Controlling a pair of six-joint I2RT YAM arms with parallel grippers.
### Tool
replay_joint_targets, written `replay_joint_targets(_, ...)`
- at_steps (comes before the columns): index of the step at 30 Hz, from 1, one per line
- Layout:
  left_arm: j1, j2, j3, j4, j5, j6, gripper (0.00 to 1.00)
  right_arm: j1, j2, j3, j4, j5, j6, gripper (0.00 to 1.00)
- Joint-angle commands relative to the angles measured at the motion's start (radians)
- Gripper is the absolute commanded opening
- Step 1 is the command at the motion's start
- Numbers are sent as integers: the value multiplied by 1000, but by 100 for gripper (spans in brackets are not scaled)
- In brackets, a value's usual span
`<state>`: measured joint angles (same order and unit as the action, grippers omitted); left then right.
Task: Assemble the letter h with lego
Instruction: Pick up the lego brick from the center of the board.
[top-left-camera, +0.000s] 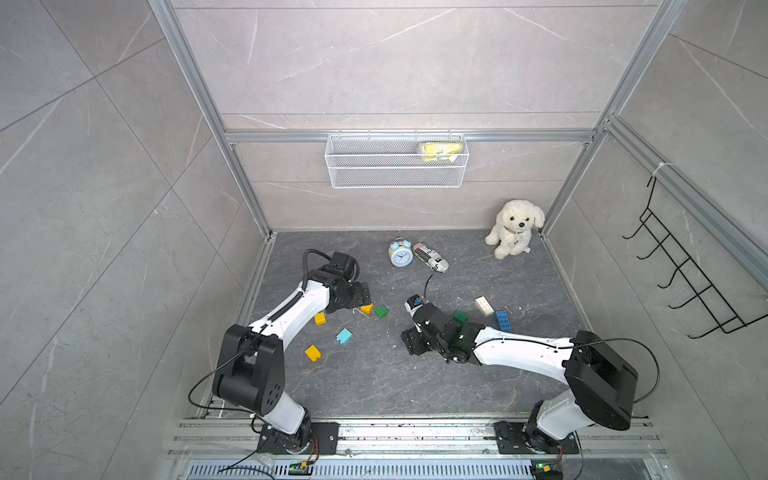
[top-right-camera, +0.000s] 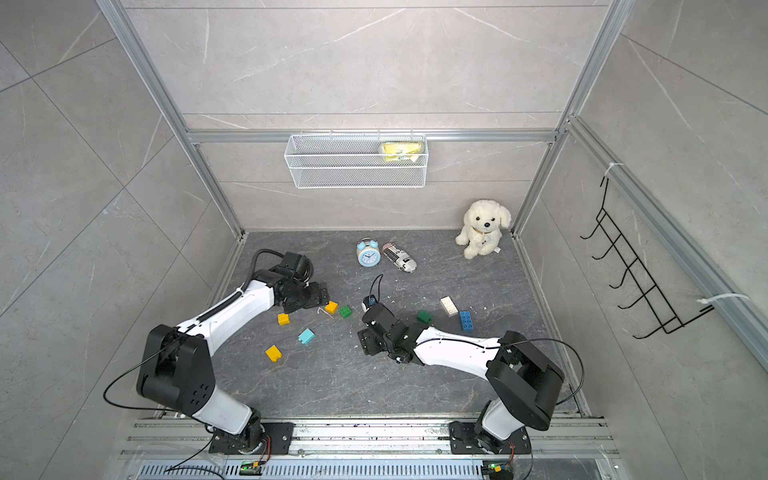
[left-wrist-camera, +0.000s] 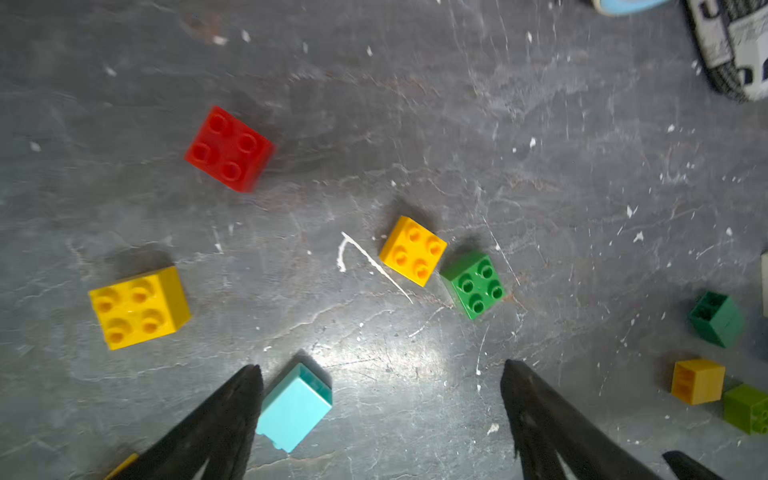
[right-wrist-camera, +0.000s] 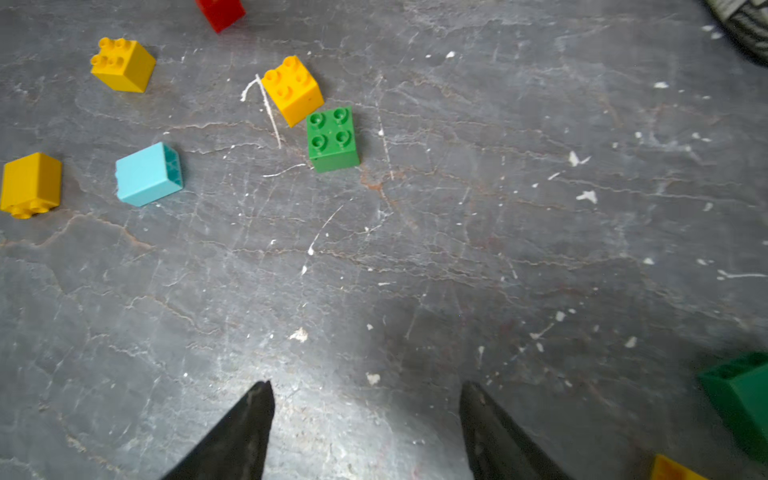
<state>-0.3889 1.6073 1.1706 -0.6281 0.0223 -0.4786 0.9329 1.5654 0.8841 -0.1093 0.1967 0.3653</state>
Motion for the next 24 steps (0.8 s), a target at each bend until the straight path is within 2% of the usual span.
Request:
replay_joint_targets(1, -16, 77, 50, -45, 72, 11, 90, 4, -13, 4, -12, 118, 4, 71)
replay_joint_targets(4, -20, 154, 124, -94, 96, 3, 83, 2, -42, -23, 7, 172, 1, 71)
replay_joint_targets(6, -23, 200, 179, -122, 112, 16, 82, 1, -61, -41, 26, 189, -3, 70)
replay_joint_targets(10, -25, 311, 291, -214, 44, 65, 79, 0, -96, -80, 72, 196, -19, 69)
replay_joint_targets(15, -24, 402, 334, -235, 27, 116, 76, -5, -108, -86, 79, 185, -22, 67)
replay_joint_targets(24, -25, 452, 367, -229, 20, 156, 67, -5, -126, -93, 90, 156, -37, 66)
